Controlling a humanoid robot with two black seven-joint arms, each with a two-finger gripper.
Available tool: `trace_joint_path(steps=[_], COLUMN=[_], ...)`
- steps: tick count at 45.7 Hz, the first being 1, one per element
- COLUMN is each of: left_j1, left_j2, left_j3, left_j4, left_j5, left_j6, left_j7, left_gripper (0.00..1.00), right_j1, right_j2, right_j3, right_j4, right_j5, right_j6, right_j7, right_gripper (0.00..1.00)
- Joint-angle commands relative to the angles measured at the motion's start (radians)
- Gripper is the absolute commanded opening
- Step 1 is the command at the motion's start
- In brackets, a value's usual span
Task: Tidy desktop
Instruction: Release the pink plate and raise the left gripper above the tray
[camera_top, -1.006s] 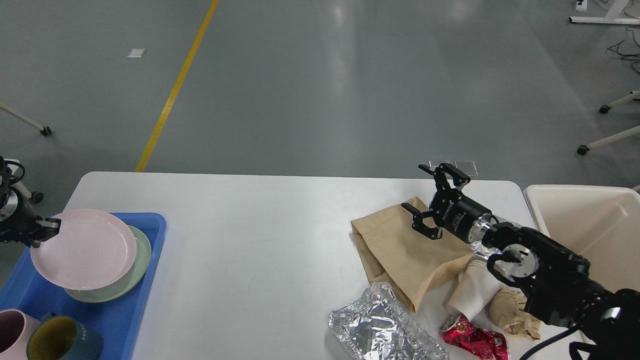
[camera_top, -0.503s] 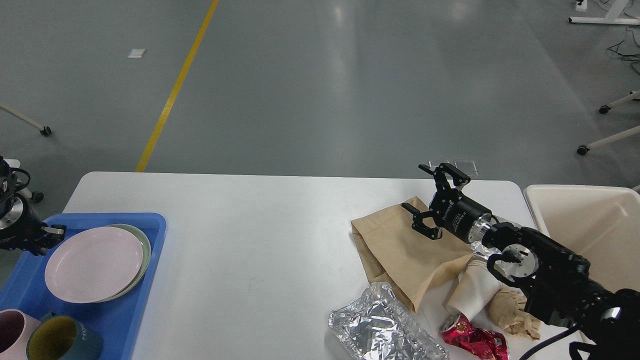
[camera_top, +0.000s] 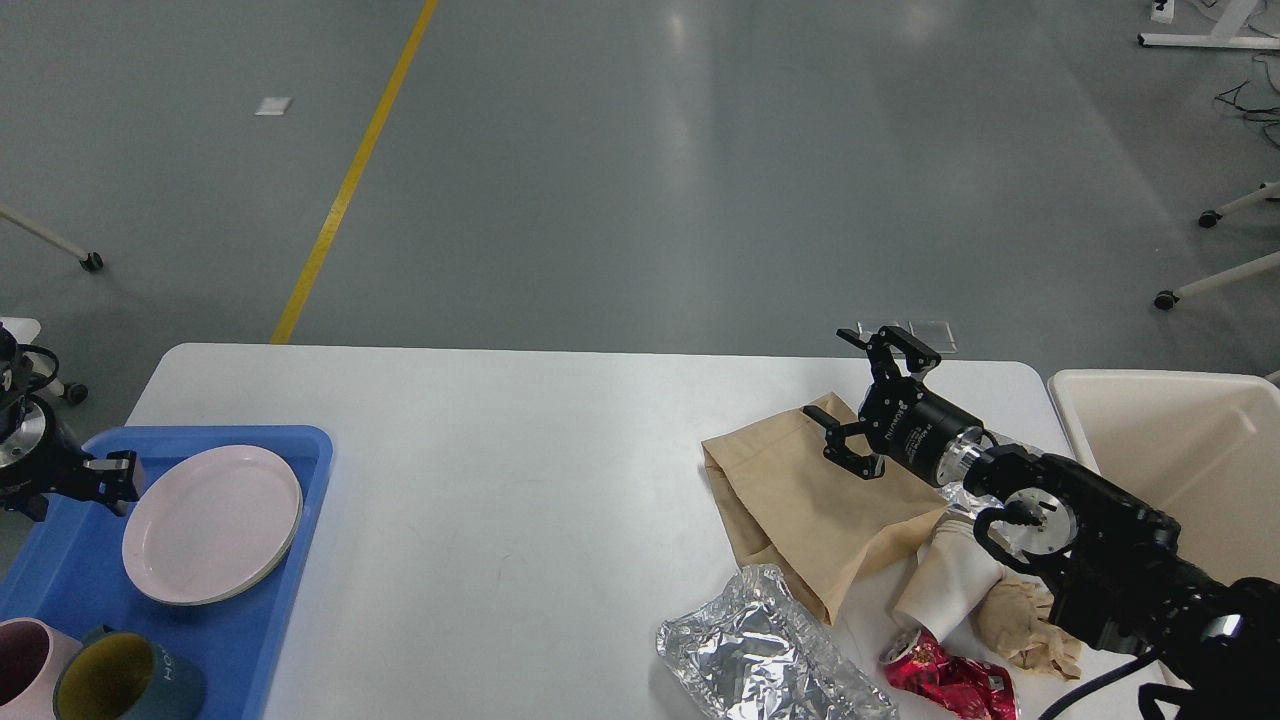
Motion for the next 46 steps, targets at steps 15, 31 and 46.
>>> trace_joint_path(steps=[15,31,46], left_j1=[-0.199,-0.383,-0.314], left_j2=[-0.060,-0.152,-0.192], left_j3=[-0.141,-0.509,-0.963], left_j4=[-0.102,-0.134,0.102], left_j5=[0.001,-0.141,-0.263], left_j6=[-0.203,-0.194,-0.156], left_j7=[0.010,0.003,0.003], left_gripper=[0.96,0.96,0.96], right_j1=[0.000,0.000,0.000], right_j2=[0.000,0.000,0.000], right_j3=[-0.001,0.000,0.000], right_j4=[0.000,0.000,0.000], right_j5=[0.000,0.000,0.000], right_j6=[0.000,0.000,0.000], right_j7=[0.000,0.000,0.000], right_gripper=[1.00,1.00,1.00])
